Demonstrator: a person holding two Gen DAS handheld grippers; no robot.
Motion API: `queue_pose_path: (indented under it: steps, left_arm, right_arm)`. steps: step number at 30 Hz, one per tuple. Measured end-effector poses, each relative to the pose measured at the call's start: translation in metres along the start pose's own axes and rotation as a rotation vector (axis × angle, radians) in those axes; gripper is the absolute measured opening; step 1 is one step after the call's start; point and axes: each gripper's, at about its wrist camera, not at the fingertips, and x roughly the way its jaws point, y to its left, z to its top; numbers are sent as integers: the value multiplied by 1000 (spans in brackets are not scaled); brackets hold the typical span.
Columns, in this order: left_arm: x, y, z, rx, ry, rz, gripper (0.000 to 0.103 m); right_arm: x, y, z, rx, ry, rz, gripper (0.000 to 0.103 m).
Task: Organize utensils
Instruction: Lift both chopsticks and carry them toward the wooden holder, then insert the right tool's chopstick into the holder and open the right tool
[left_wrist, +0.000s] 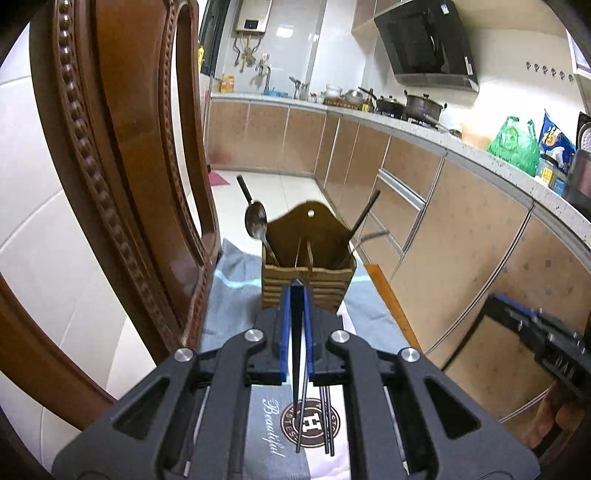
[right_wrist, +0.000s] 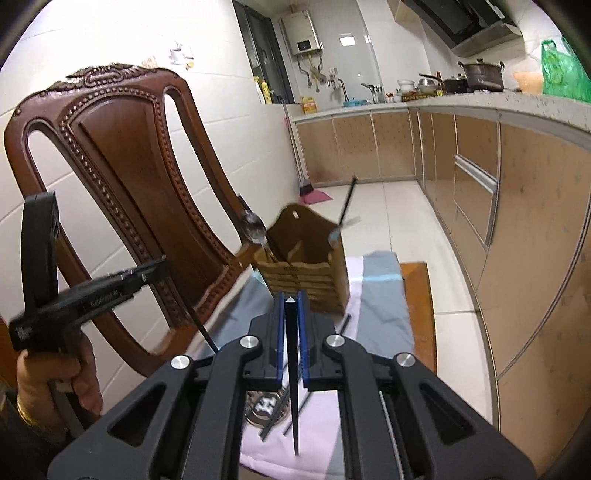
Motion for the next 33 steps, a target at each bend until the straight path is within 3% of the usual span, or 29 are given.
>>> queue_pose_path:
  steps: [6, 12, 17, 21, 25, 27, 28, 29, 30, 31, 33]
  left_arm:
    - [-15, 13, 8, -9, -42, -8, 7]
    - [-13, 23, 5, -4, -26, -32, 7]
    - [-10, 29, 1, 3, -14, -33, 7]
    - [-7, 37, 1, -13, -7, -26, 7]
    - [-5, 41, 1, -19, -4, -21, 7]
    - [-4, 41, 1, -22, -2, -24, 7]
    - [-3, 42, 1, -24, -1, -26, 7]
    - [-2, 42, 1, -29, 1, -29, 7]
    - [-1, 41, 1, -29, 3, -28, 7]
    - [0, 40, 0, -28, 6, -26, 7]
    - [1, 40, -1, -26, 7, -17, 7]
  right_arm:
    - [12, 27, 53, -60, -44, -16, 7]
    - [41, 34, 120, -31, -122, -48, 7]
    - [76, 30, 163, -9, -185, -135, 7]
    - [110, 20, 169, 6, -185, -193, 7]
    - [135, 6, 156, 41, -168, -205, 8]
    - [148, -5, 143, 92, -118, -177, 10]
    - [150, -9, 138, 102, -96, -170, 19]
    - [149, -14, 130, 110, -85, -168, 41]
    - [142, -20, 119, 114, -99, -173, 54]
    - [130, -24, 108, 123, -132, -183, 74]
    - [106, -32, 88, 140, -198, -183, 85]
